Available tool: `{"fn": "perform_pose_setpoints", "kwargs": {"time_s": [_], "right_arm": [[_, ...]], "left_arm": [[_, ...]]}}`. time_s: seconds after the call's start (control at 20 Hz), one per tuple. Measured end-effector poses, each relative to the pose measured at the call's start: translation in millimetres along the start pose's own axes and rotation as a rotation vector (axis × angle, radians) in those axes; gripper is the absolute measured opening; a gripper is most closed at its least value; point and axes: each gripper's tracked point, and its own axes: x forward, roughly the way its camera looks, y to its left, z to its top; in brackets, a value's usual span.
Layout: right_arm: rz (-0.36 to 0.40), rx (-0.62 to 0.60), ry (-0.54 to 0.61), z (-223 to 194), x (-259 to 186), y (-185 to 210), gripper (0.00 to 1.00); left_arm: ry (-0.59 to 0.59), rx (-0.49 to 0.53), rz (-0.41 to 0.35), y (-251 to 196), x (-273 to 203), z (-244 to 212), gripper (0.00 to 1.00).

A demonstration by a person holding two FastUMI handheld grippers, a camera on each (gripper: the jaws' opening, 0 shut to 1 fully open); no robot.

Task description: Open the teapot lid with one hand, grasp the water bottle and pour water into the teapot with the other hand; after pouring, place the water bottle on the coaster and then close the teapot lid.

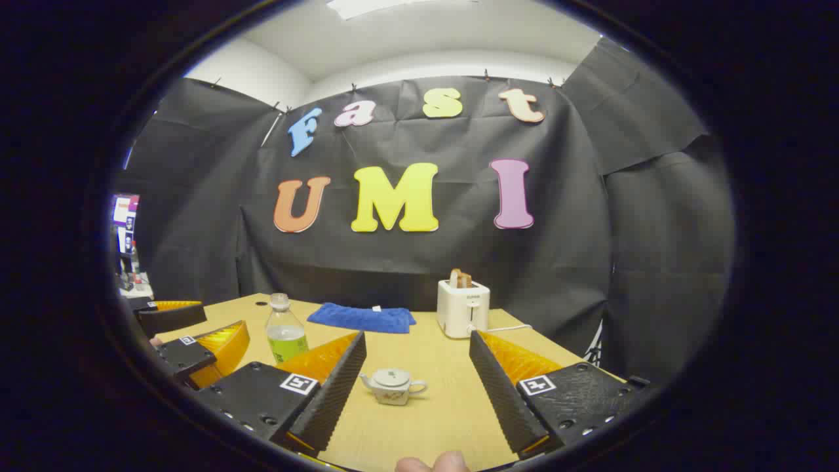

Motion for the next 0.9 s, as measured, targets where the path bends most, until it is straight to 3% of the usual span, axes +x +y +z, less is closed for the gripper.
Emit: {"fn": "perform_pose_setpoints", "kwargs": {"time_s": [0.9], "right_arm": [[0.004, -0.018, 0.042, -16, 6, 0, 0.97]], "left_arm": [[0.038, -0.029, -0.028, -5, 1, -10, 0.96]]}}
